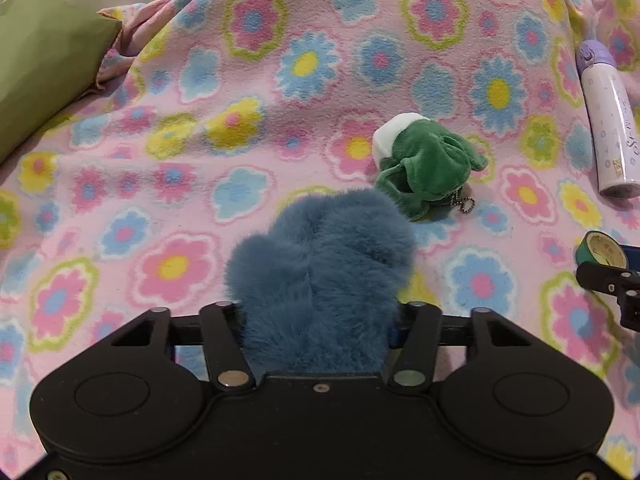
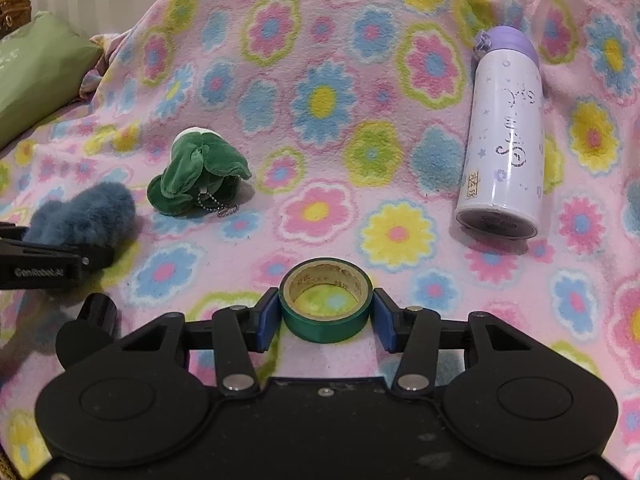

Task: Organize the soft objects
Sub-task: 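Lift the pom-pom and green tape roll and carry both over the basket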

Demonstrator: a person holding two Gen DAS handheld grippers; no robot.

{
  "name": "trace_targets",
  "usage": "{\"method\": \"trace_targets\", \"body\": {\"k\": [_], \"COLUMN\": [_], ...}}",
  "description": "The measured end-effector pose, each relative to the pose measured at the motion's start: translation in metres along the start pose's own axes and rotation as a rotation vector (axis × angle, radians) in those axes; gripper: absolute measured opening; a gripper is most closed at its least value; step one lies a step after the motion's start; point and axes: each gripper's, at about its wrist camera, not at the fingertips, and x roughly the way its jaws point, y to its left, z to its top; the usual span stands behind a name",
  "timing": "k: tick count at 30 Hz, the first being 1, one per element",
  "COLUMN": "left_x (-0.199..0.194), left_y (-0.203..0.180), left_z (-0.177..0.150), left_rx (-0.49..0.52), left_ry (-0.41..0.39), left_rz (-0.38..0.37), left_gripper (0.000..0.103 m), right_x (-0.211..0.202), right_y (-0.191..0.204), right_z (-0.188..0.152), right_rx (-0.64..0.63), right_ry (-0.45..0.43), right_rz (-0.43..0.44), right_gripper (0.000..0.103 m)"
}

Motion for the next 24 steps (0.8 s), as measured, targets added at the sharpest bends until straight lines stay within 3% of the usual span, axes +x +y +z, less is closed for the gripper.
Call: {"method": "trace_targets", "body": {"k": [10,16,24], "left_x": [-0.039,-0.087,-0.154], "left_y": [0.016,0.017,0.008], "left_z": [-0.006,-0.006,-0.023], "left_rx": [-0.039,-0.052,-0.04], "left_ry": [0.016,-0.008,-0.051], "left_rz": [-0.04,-0.07,-0.095], "left_gripper": [0.05,0.05,0.051], "right_x": [-0.034,-0.088,-0.172], "right_y": [0.003,0.007,0.027], "right_z": [0.005,0.009,-0.012], "right_rx": [0.004,0.035,0.147], "right_ry": [0.053,0.009,-0.055], "right_rz": [-0.047,-0.057,0.021], "right_gripper": [0.047,0.048,0.048]}}
